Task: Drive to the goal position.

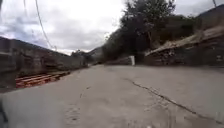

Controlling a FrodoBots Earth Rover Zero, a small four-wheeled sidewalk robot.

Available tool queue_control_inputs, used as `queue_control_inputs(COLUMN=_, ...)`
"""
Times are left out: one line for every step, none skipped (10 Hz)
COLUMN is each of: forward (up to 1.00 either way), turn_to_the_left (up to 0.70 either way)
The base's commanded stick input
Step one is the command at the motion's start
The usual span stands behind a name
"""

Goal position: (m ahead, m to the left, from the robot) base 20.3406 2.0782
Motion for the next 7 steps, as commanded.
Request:
queue_control_inputs(forward=0.7, turn_to_the_left=0.0)
queue_control_inputs(forward=0.7, turn_to_the_left=0.0)
queue_control_inputs(forward=0.7, turn_to_the_left=0.0)
queue_control_inputs(forward=0.7, turn_to_the_left=0.0)
queue_control_inputs(forward=0.7, turn_to_the_left=0.0)
queue_control_inputs(forward=0.7, turn_to_the_left=0.0)
queue_control_inputs(forward=0.7, turn_to_the_left=0.0)
